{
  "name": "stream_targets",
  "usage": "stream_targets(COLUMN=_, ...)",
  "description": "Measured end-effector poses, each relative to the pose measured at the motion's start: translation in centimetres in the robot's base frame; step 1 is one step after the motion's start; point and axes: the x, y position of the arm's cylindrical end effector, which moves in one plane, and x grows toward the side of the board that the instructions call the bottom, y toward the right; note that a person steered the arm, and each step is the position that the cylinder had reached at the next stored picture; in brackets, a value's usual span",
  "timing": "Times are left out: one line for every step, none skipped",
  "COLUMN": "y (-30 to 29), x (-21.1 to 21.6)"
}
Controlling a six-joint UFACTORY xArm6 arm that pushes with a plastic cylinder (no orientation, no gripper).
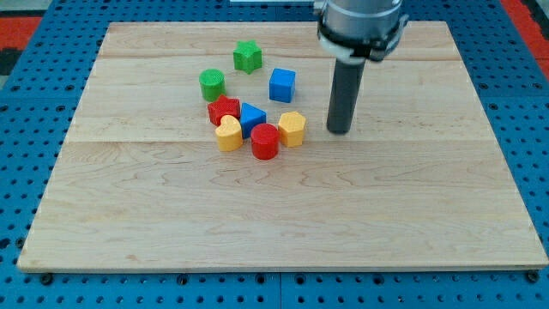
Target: Move the blue cube into the red star
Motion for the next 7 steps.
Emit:
stream_targets(y=0.6, x=-6.2)
stream_targets(y=-4.5, x=-7.4)
stream_targets(y=-5.6, x=-6.9)
stream_targets(y=-7.4, x=-8.2)
stream_targets(y=-9.2, x=-8.6)
stream_targets(y=-11.3, x=-7.9)
stream_targets(y=-13.9, x=-6.9)
